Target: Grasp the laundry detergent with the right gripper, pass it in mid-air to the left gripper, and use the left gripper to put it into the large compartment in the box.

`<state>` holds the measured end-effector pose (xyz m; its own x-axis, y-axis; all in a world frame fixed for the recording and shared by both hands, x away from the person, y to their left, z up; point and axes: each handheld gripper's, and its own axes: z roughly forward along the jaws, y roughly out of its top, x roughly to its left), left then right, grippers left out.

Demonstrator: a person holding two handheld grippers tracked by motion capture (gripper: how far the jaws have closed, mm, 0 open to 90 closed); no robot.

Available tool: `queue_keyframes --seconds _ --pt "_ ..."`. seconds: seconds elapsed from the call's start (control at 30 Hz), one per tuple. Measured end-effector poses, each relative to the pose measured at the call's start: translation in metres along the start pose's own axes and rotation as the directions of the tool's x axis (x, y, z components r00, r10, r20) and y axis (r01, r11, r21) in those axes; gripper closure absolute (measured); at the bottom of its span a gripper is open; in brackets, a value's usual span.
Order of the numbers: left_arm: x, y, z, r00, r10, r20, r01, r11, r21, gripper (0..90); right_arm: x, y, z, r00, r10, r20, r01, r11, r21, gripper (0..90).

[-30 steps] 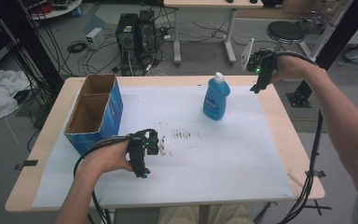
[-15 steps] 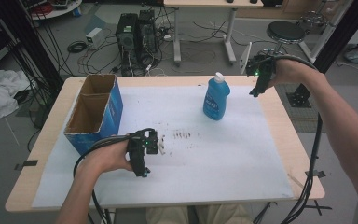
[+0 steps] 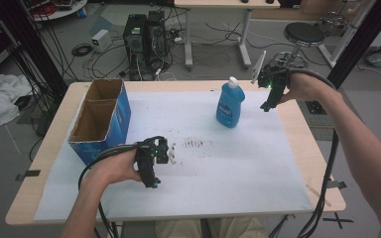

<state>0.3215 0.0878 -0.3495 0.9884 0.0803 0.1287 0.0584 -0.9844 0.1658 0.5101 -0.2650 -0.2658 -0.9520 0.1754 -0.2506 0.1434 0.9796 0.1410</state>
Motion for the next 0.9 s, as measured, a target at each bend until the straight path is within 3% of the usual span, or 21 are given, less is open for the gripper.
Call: queue_keyframes --seconds 0.1,0.2,0.23,0.3,0.33,0.4,0.43,0.47,0.53,0.57,0.6,0.63,0.67,0.7,0.73,0.77,0.8,0.9 --pt "0.000 -0.001 0.000 1.0000 0.001 -0.001 -0.001 1.0000 0.001 16.2 0.007 0.003 0.009 0.9986 0.053 -0.004 -0.053 0.999 -0.011 12.8" --pt "-0.001 -0.001 0.001 1.0000 0.000 -0.002 0.000 1.0000 -0.003 16.3 0.009 0.004 0.014 0.9974 0.072 -0.002 -0.072 0.997 -0.008 12.7" --pt "-0.001 -0.002 0.001 1.0000 -0.001 -0.002 0.001 1.0000 -0.005 16.2 0.010 0.005 0.020 0.9944 0.106 -0.004 -0.106 0.994 -0.016 12.7" --pt "-0.001 -0.002 0.001 1.0000 -0.004 -0.002 0.004 1.0000 -0.006 16.3 0.011 0.005 0.021 0.9921 0.126 -0.001 -0.126 0.992 -0.020 12.7" --pt "-0.001 -0.003 0.002 1.0000 -0.002 -0.001 0.002 1.0000 -0.004 16.3 0.011 0.006 0.024 0.9865 0.164 -0.003 -0.164 0.986 -0.038 12.7" --pt "-0.002 -0.003 0.002 1.0000 -0.008 0.000 0.008 1.0000 -0.004 16.2 0.011 0.006 0.025 0.9843 0.177 -0.006 -0.177 0.983 -0.058 12.7" --pt "-0.001 -0.004 0.002 1.0000 -0.006 -0.001 0.006 1.0000 -0.004 16.3 0.012 0.007 0.026 0.9760 0.217 -0.020 -0.218 0.972 -0.090 12.7" --pt "-0.001 -0.004 0.002 1.0000 -0.007 0.000 0.007 1.0000 -0.003 16.3 0.012 0.007 0.026 0.9760 0.217 -0.020 -0.218 0.972 -0.090 12.7" --pt "-0.001 -0.004 0.002 1.0000 -0.005 -0.002 0.005 1.0000 -0.002 16.3 0.013 0.008 0.028 0.9680 0.249 -0.028 -0.251 0.960 -0.125 12.7" --pt "-0.001 -0.004 0.003 1.0000 -0.009 -0.002 0.009 0.9999 -0.006 16.2 0.013 0.009 0.031 0.9594 0.280 -0.031 -0.282 0.948 -0.150 12.7" --pt "0.000 -0.004 0.003 1.0000 -0.005 -0.002 0.005 1.0000 -0.004 16.2 0.013 0.009 0.031 0.9594 0.280 -0.031 -0.282 0.948 -0.150 12.7" --pt "0.000 -0.004 0.003 1.0000 -0.004 -0.002 0.004 1.0000 -0.004 16.3 0.013 0.009 0.032 0.9548 0.295 -0.035 -0.297 0.941 -0.160 12.7" --pt "-0.001 -0.004 0.004 0.9999 -0.012 0.002 0.012 0.9999 -0.012 16.3 0.014 0.010 0.035 0.9447 0.326 -0.039 -0.327 0.928 -0.177 12.7" --pt "-0.001 -0.004 0.004 0.9999 -0.012 0.002 0.012 0.9999 -0.012 16.2 0.014 0.010 0.035 0.9447 0.326 -0.039 -0.327 0.928 -0.177 12.7" --pt "0.000 -0.004 0.004 1.0000 -0.006 0.002 0.006 0.9999 -0.009 16.3 0.014 0.011 0.038 0.9357 0.350 -0.041 -0.351 0.914 -0.203 12.7" --pt "0.000 -0.004 0.004 1.0000 -0.006 0.002 0.006 0.9999 -0.009 16.3 0.014 0.011 0.038 0.9357 0.350 -0.041 -0.351 0.914 -0.203 12.7" --pt "0.000 -0.005 0.004 1.0000 -0.008 0.002 0.008 0.9999 -0.006 16.3 0.015 0.012 0.042 0.9250 0.377 -0.045 -0.377 0.898 -0.228 12.8" --pt "0.000 -0.005 0.006 0.9999 -0.010 0.007 0.010 0.9999 -0.006 16.2 0.017 0.013 0.047 0.9117 0.408 -0.051 -0.406 0.875 -0.263 12.7"
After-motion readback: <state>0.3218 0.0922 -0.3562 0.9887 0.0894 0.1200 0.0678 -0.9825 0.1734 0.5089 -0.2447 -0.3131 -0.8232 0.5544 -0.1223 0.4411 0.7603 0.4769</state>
